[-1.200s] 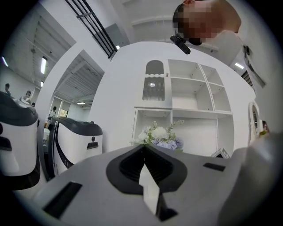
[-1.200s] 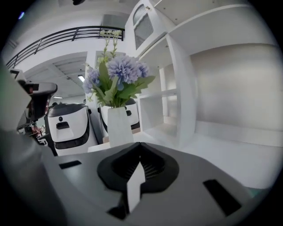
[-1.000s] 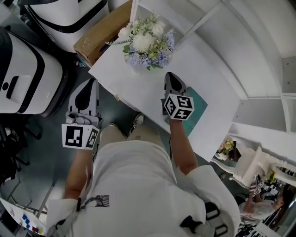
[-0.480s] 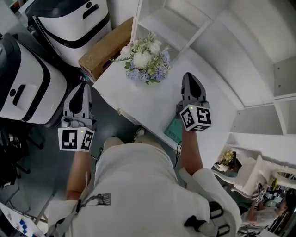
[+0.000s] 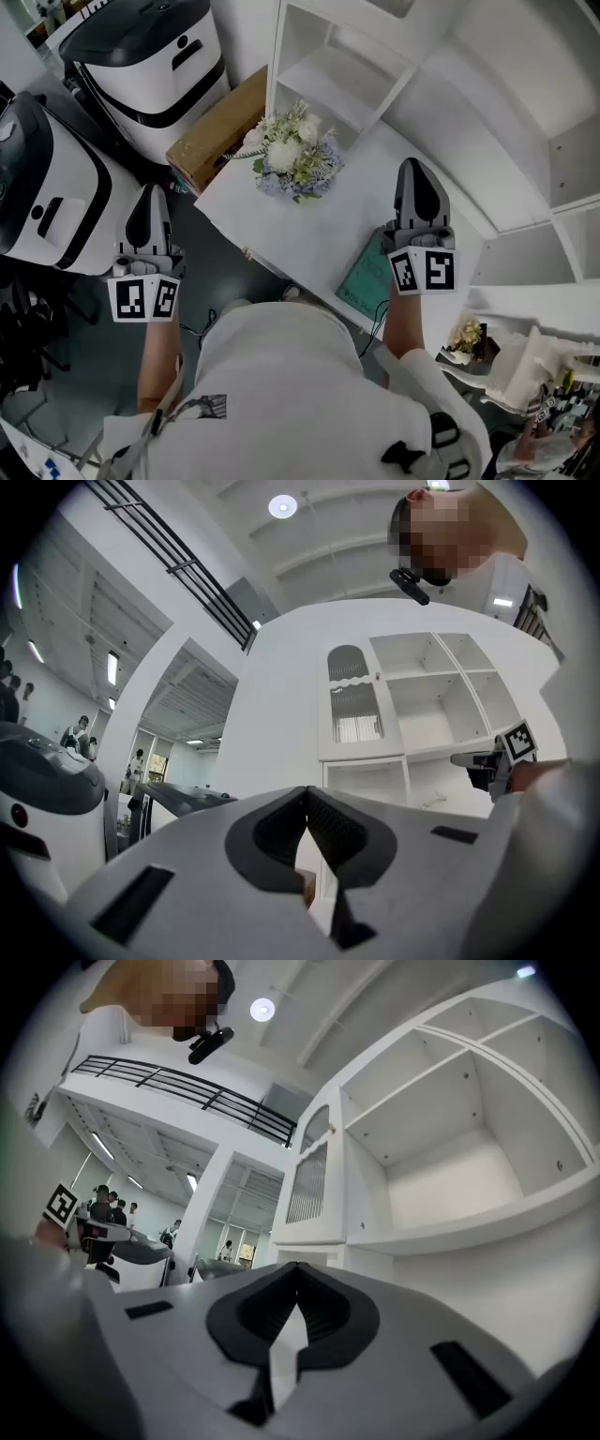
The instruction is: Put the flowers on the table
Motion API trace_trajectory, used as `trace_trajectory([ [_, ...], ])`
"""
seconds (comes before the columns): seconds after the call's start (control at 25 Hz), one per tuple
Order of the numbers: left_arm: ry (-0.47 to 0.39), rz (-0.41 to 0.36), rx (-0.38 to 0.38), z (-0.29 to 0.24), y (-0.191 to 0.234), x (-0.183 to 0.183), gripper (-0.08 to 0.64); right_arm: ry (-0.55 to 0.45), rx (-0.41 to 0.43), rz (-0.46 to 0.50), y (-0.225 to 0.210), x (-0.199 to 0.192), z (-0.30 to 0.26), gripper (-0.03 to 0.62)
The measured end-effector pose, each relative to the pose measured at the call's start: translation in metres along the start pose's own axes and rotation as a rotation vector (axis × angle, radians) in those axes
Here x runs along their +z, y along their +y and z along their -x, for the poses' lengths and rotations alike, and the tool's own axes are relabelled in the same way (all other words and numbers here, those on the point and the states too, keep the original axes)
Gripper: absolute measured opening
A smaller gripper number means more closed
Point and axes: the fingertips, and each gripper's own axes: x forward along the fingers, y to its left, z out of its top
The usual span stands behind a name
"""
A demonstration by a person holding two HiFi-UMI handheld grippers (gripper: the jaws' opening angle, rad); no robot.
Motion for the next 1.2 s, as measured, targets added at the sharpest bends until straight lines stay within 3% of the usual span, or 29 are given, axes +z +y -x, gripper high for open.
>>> trace_trajectory([
  [0.16, -0.01, -0.002, 0.004, 0.001, 0.005, 0.007, 0.015, -0.04, -0.02, 0.024, -0.004, 0.016, 0.009, 0.011],
  [0.48, -0.008, 0.001, 0.009, 0.009, 0.009, 0.014, 0.015, -0.007, -0.083, -0.007, -0.006, 0.001, 0.028, 0.011],
  [1.2, -0.025, 0.013, -0.036, 0.008, 0.015, 0.017, 0.015, -0.005, -0.082, -0.003, 0.014, 0.003, 0.019, 0.011],
])
